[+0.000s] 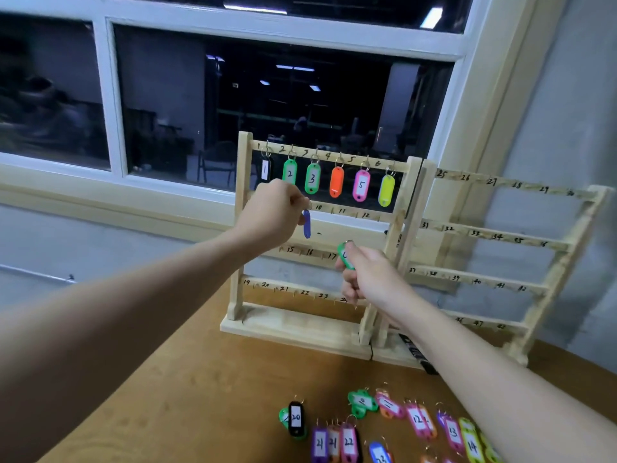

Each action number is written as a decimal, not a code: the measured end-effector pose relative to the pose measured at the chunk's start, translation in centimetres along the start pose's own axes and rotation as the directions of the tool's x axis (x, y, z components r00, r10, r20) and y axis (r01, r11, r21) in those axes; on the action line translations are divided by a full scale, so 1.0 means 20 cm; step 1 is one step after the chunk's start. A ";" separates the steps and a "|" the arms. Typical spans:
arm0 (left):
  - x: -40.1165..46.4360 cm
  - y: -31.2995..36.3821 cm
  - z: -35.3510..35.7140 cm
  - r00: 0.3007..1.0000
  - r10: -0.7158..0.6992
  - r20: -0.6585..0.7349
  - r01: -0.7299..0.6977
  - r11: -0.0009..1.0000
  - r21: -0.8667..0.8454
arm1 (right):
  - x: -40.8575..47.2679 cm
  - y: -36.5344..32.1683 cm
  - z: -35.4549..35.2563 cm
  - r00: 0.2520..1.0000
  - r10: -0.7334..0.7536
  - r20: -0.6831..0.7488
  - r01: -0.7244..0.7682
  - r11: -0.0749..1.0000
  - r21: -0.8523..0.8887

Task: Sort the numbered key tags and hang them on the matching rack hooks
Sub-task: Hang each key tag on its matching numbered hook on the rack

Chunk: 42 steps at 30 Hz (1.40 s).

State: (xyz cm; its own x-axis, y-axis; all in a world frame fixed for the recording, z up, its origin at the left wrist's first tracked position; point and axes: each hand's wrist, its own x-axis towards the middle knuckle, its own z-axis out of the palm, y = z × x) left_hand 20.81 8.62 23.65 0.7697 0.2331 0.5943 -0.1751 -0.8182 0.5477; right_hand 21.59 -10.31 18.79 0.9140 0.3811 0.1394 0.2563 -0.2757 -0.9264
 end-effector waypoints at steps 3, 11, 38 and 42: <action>0.02 -0.01 0.00 1.000 -0.011 -0.010 0.011 0.999 0.040 | 0.00 -0.02 0.00 0.998 -0.070 0.000 0.070 0.997 -0.036; 0.04 -0.01 0.02 1.000 -0.022 0.004 0.022 0.997 0.075 | 0.08 -0.08 0.04 0.997 -0.070 -0.027 0.073 0.986 0.152; -0.11 -0.29 0.01 0.992 0.079 0.094 -0.093 0.984 0.151 | 0.30 -0.19 0.27 0.858 -0.231 -0.458 0.235 0.971 -0.049; -0.13 -0.30 0.02 0.991 0.080 0.107 -0.092 0.989 0.116 | 0.32 -0.17 0.28 0.832 -0.300 -0.466 0.241 0.953 -0.182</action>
State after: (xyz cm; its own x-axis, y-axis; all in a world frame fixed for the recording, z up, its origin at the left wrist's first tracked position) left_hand 20.09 12.67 18.67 0.8145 0.1094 0.5698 -0.1728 -0.8918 0.4181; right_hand 24.77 -1.98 20.82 0.8306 -0.0117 0.5568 0.5221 -0.3314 -0.7858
